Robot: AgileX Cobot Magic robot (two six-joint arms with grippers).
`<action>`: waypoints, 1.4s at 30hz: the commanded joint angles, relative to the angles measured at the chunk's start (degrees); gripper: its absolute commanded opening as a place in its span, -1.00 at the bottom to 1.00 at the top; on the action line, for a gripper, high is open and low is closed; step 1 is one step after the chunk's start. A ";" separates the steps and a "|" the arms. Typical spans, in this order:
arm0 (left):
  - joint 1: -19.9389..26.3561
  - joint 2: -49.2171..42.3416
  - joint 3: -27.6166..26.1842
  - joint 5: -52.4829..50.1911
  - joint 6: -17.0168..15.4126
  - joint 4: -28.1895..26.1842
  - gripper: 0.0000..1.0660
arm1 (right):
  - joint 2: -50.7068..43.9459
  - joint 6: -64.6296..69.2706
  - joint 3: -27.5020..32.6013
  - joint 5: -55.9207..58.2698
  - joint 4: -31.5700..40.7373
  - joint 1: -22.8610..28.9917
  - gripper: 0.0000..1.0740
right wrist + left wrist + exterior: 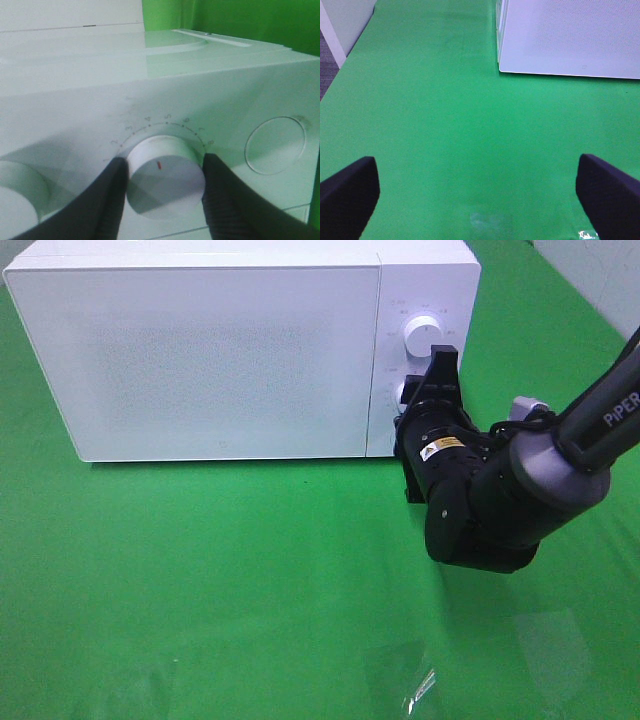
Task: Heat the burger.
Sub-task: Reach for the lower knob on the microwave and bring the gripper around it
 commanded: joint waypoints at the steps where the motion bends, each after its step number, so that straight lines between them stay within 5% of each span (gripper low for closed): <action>1: 0.17 -0.92 0.06 -0.92 0.00 -0.46 0.88 | -0.40 3.72 -1.95 -1.83 -8.42 -0.29 -1.00; 23: 0.17 -0.92 0.06 -0.92 0.00 -0.46 0.88 | -0.40 0.57 -1.72 -2.06 -7.10 -0.29 -0.79; 42: 0.17 -0.92 0.06 -0.92 0.00 -0.46 0.88 | -1.03 -6.02 -1.66 -1.43 -4.81 -0.29 0.02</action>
